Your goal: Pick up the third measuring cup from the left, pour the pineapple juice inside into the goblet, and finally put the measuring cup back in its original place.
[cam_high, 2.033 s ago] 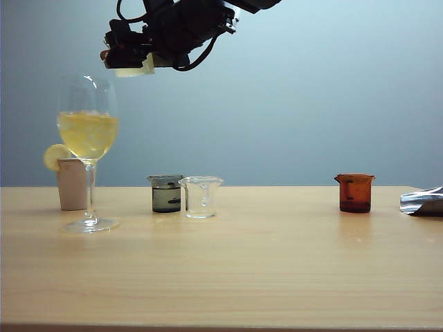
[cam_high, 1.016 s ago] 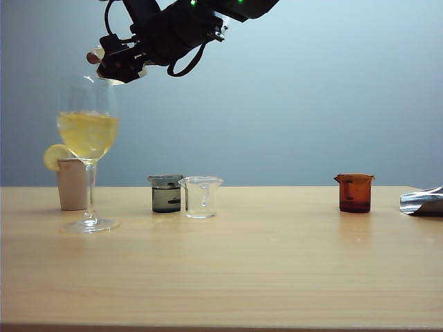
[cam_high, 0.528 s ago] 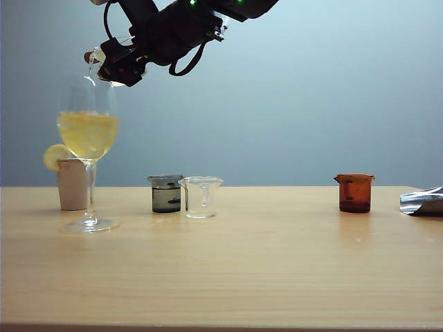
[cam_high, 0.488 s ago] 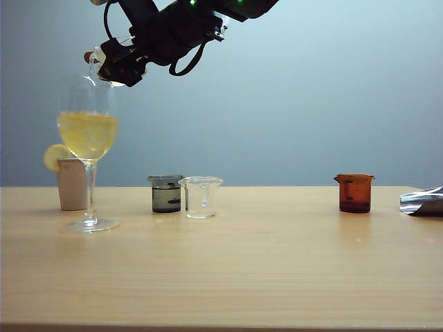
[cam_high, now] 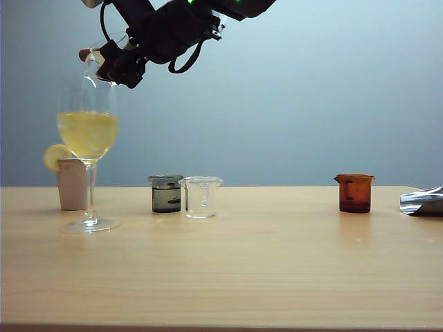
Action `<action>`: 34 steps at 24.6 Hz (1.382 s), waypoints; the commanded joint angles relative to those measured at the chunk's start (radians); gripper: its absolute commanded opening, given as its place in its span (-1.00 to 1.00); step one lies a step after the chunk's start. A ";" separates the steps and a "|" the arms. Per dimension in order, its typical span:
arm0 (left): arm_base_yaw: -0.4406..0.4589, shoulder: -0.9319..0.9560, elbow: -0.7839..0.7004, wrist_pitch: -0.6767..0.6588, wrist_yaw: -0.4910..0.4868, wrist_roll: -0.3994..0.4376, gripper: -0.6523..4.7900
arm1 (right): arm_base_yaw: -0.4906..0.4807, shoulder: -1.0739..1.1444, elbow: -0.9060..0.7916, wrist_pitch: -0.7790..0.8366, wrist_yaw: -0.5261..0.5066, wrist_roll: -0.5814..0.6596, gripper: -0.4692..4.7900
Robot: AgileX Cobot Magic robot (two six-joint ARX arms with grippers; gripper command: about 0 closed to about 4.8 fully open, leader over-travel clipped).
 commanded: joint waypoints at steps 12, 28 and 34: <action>0.002 -0.002 0.005 0.008 0.002 0.003 -0.78 | 0.006 -0.010 0.008 0.042 0.002 -0.103 -0.82; 0.002 -0.002 0.005 0.008 0.004 0.003 -0.78 | 0.006 -0.010 0.008 0.045 0.002 -0.228 -0.82; 0.002 -0.002 0.005 0.006 0.004 0.003 -0.78 | 0.006 -0.010 0.008 0.046 0.002 -0.268 -0.82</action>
